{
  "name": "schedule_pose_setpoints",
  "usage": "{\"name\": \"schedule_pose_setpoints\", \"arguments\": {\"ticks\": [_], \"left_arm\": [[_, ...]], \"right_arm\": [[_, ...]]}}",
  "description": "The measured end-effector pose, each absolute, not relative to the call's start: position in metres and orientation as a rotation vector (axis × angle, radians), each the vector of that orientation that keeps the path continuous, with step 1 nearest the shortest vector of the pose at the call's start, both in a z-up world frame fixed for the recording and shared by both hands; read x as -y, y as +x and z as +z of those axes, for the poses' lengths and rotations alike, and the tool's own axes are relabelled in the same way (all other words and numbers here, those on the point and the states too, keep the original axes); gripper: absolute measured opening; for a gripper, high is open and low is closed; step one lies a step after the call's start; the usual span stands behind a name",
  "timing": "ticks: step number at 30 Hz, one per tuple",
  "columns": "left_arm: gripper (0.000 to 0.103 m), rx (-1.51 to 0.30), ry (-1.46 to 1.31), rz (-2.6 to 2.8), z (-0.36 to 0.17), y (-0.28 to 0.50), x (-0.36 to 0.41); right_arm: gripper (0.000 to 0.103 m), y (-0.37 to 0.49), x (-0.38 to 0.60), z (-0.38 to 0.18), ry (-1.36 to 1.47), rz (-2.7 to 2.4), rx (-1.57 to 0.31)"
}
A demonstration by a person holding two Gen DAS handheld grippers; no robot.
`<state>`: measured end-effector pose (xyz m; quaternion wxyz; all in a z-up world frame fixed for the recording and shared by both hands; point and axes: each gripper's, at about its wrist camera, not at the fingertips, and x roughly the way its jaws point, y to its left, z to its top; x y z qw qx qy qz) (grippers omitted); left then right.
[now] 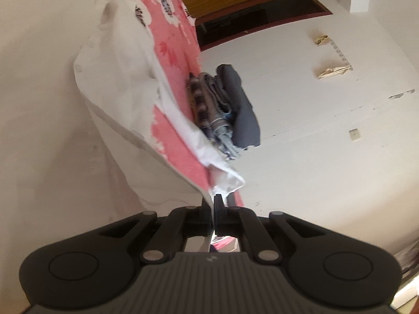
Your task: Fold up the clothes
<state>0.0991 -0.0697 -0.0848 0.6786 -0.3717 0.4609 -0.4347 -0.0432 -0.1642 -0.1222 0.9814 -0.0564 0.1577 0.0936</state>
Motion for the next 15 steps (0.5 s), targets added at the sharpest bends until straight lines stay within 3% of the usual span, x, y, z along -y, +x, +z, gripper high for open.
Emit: {"name": "schedule_pose_setpoints", "arguments": {"ticks": [11,13,15], "left_arm": [[0.003,-0.988,-0.972,-1.049,-0.071,0.101,0.078],[0.003,-0.976,-0.994,-1.069,-0.07,0.102,0.081],[0.003,-0.963,-1.015,-1.089,-0.069,0.103,0.083]], "right_arm": [[0.08,0.0,0.149,-0.139,-0.275,-0.078,-0.309],[0.075,0.005,0.16,-0.138,-0.24,-0.114,-0.32],[0.062,0.011,0.17,-0.137,-0.191,-0.15,-0.334]]}}
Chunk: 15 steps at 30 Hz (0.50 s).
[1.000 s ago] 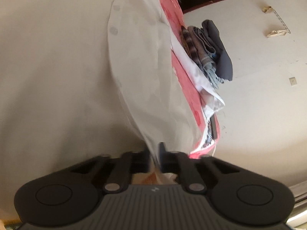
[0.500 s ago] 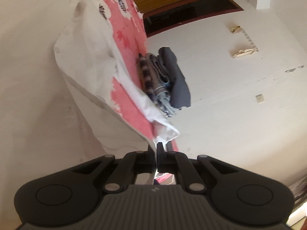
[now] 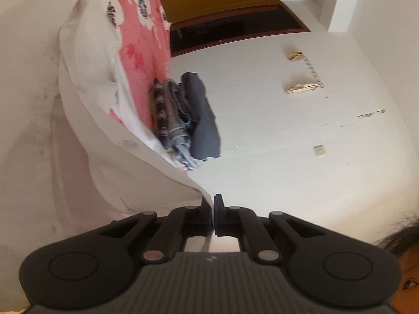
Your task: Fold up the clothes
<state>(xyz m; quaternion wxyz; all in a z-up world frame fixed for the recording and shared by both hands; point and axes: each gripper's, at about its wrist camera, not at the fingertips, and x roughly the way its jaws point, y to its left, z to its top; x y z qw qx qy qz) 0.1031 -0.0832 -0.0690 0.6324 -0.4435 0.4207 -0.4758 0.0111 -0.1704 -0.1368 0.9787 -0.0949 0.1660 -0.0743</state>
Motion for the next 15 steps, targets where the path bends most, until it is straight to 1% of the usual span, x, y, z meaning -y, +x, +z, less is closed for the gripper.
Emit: {"name": "schedule_pose_setpoints", "arguments": {"ticks": [4,6,10,11,12,15], "left_arm": [[0.003,-0.941,-1.051,-1.119,-0.066,0.107,0.087],[0.003,-0.936,-1.056,-1.127,-0.065,0.109,0.088],[0.003,-0.939,-1.064,-1.139,-0.065,0.112,0.092],[0.003,-0.947,-1.063,-1.141,-0.066,0.112,0.094],[0.003,-0.955,-1.063,-1.143,-0.068,0.112,0.096],[0.003,-0.992,-1.057,-1.151,-0.074,0.11,0.101]], "right_arm": [[0.052,0.016,0.193,-0.139,-0.107,-0.218,-0.357],[0.043,0.019,0.202,-0.141,-0.07,-0.255,-0.359],[0.029,0.013,0.224,-0.142,0.017,-0.321,-0.344],[0.023,0.011,0.23,-0.142,0.043,-0.337,-0.339],[0.019,0.01,0.237,-0.143,0.069,-0.352,-0.334],[0.013,0.008,0.26,-0.147,0.158,-0.379,-0.331]]}}
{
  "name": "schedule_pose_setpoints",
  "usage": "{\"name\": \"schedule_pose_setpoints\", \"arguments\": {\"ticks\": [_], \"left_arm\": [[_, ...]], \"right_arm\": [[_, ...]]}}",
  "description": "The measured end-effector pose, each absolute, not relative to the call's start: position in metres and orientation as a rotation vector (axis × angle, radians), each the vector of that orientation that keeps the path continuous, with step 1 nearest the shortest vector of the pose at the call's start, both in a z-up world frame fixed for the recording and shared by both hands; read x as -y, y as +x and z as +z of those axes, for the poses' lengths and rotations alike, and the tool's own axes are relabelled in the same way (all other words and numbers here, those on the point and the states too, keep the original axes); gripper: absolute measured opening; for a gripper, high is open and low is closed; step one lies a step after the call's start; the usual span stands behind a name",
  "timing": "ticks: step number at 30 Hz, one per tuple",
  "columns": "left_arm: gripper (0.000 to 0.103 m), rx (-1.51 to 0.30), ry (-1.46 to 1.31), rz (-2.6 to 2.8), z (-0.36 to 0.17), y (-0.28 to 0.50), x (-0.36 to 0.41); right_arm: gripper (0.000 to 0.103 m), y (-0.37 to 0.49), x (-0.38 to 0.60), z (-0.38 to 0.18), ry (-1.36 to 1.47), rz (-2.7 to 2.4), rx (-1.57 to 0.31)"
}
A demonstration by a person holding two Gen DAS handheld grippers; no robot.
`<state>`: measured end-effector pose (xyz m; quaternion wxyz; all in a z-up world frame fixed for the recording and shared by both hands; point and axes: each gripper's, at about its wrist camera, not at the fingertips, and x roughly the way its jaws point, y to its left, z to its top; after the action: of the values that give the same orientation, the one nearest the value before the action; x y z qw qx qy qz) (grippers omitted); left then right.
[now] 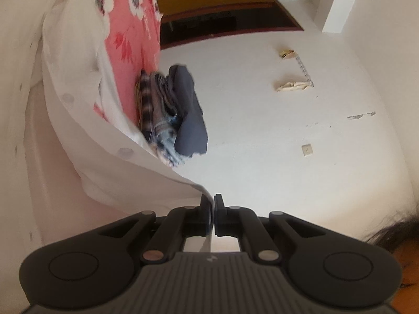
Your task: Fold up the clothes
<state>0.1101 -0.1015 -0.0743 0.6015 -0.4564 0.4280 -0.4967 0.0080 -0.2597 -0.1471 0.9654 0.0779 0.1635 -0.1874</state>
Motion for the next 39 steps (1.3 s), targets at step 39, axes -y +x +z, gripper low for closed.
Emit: {"name": "schedule_pose_setpoints", "arguments": {"ticks": [39], "left_arm": [[0.039,-1.145,-0.46,-1.035,-0.142,0.035,0.109]], "right_arm": [[0.033,-0.113,0.318,-0.147,0.598,-0.466,-0.383]]}}
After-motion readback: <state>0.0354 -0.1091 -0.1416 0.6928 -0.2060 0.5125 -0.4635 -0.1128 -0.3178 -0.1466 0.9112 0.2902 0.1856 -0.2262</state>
